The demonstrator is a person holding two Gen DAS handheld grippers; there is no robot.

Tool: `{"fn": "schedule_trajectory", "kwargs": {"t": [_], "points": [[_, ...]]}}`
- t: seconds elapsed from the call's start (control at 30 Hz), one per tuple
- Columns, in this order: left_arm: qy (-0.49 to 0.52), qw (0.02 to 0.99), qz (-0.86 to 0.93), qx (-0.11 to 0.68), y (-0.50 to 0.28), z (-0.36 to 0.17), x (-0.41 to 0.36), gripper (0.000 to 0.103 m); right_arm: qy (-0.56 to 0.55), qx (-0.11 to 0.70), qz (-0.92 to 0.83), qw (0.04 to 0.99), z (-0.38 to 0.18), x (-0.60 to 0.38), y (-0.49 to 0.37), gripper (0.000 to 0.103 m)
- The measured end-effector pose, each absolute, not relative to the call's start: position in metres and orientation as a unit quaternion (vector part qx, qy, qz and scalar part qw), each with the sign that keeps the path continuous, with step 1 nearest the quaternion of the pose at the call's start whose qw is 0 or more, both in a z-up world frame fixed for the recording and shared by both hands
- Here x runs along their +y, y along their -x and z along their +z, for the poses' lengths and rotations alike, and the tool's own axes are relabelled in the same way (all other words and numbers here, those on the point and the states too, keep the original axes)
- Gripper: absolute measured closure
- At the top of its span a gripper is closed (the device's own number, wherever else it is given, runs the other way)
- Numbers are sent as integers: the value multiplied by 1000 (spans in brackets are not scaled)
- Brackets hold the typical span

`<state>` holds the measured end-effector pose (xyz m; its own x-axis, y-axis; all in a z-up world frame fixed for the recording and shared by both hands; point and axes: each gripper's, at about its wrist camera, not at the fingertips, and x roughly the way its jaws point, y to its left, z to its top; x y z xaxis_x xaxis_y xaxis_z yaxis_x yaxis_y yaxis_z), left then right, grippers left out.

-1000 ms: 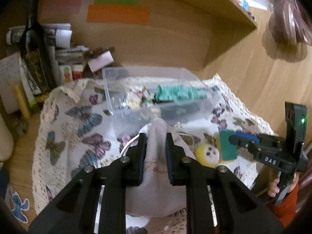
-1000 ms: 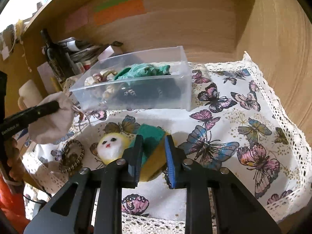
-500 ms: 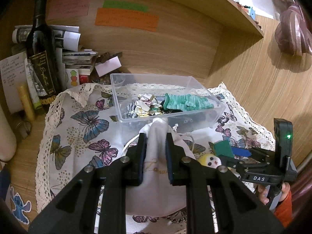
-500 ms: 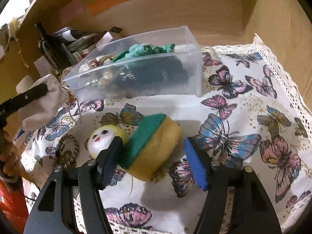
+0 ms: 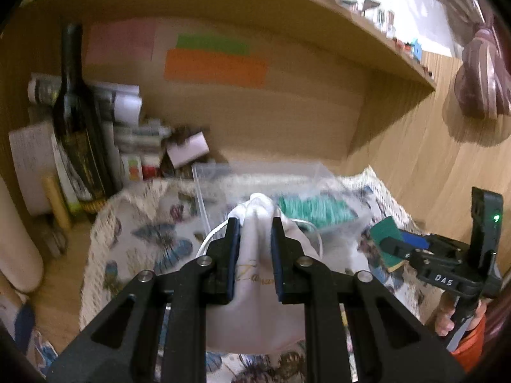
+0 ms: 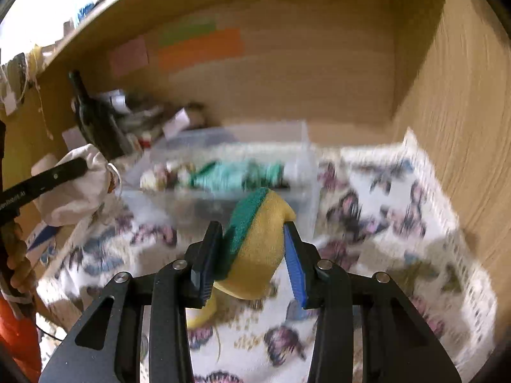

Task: Organize soft objects
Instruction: 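Carry the pouch and sponge into the clear box and open both tools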

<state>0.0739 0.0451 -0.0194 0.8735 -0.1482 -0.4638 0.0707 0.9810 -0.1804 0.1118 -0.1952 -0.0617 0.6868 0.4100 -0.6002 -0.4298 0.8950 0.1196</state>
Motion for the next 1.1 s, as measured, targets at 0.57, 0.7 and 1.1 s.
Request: {"fn": "schedule_trajectory", "kwargs": {"t": [0.57, 0.7, 1.1], "points": [[56, 973, -29, 221, -153, 0, 31, 85, 71, 225, 233, 943, 6, -155, -154, 68], [39, 970, -27, 238, -175, -13, 21, 85, 81, 238, 235, 939, 5, -139, -170, 68], [16, 951, -24, 307, -219, -57, 6, 85, 107, 323, 232, 911, -40, -114, -230, 68]]}}
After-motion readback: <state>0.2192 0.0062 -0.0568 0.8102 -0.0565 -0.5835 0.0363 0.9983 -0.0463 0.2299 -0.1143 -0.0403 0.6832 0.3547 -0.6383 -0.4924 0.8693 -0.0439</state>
